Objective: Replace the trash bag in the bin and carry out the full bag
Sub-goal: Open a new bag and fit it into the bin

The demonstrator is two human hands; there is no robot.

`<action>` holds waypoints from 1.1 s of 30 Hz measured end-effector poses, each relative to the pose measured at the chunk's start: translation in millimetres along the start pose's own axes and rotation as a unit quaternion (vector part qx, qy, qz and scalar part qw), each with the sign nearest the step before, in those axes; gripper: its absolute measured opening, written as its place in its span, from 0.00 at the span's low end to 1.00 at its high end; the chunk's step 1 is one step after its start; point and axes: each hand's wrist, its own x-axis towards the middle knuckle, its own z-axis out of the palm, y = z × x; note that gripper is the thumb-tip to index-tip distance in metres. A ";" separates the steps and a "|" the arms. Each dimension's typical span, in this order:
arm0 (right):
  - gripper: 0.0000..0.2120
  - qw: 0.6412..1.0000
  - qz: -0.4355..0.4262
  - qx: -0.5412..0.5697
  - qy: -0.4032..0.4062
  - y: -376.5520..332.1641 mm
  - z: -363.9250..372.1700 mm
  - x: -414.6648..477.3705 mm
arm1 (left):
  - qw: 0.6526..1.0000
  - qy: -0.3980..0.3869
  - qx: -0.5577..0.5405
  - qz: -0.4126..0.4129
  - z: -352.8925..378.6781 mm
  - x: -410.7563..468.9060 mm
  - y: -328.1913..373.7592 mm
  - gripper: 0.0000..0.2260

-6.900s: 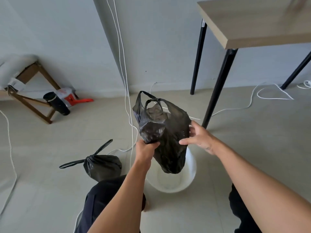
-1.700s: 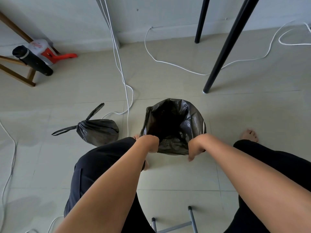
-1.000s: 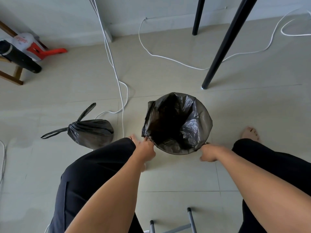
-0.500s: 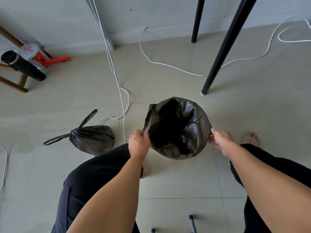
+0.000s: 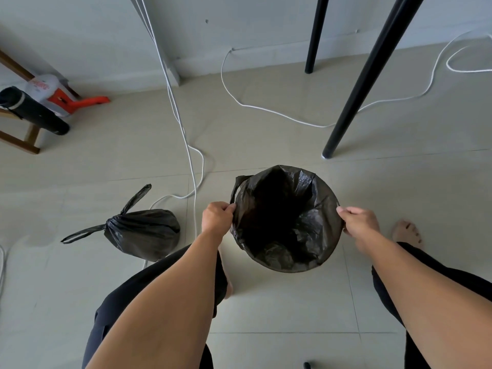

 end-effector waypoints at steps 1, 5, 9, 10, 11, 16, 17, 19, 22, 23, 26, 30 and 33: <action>0.14 1.000 0.002 0.012 -0.008 -1.3 -1.1 2.5 | 1.000 0.000 -0.004 -0.005 0.4 2.1 -2.9 0.21; 0.10 0.999 0.002 0.002 -0.036 -3.2 0.0 8.9 | 0.998 -0.001 -0.044 -0.033 4.5 8.9 -9.1 0.20; 0.12 0.999 -0.002 -0.030 -0.025 4.5 9.1 16.7 | 0.997 -0.015 -0.052 -0.054 7.0 13.4 -13.4 0.17; 0.12 0.999 -0.002 -0.036 -0.021 5.9 11.1 18.6 | 0.997 -0.017 -0.046 -0.061 7.2 14.7 -15.2 0.17; 0.11 0.999 0.002 -0.042 -0.020 6.6 12.7 20.2 | 0.997 -0.016 -0.036 -0.072 7.4 16.0 -17.3 0.17; 0.11 0.993 0.026 -0.112 0.017 5.9 12.6 27.2 | 0.992 -0.011 -0.005 -0.124 2.9 19.8 -19.7 0.12; 0.12 0.990 0.025 -0.133 0.041 1.0 10.9 27.8 | 0.992 -0.008 0.011 -0.128 0.3 19.6 -16.2 0.11; 0.13 0.982 0.007 -0.170 0.088 -15.8 9.0 26.3 | 0.991 0.031 0.066 -0.111 -5.0 19.3 -5.3 0.06; 0.12 0.961 -0.119 -0.202 0.148 -50.0 15.1 13.5 | 0.986 0.144 0.076 0.027 -5.4 15.1 18.8 0.13; 0.10 0.949 -0.188 -0.208 0.148 -59.3 21.4 4.0 | 0.978 0.156 0.078 0.112 -2.7 11.9 29.6 0.13; 0.05 0.909 -0.348 -0.227 0.043 -71.7 48.0 -30.6 | 0.902 0.075 0.192 0.379 14.8 -0.6 59.2 0.13; 0.19 0.825 -0.292 -0.451 -0.178 -47.5 76.3 -58.6 | 0.747 -0.098 0.530 0.389 35.6 -13.1 64.3 0.12; 0.30 0.757 -0.217 -0.567 -0.240 -17.5 78.3 -57.9 | 0.690 -0.144 0.638 0.309 37.5 -10.7 44.8 0.18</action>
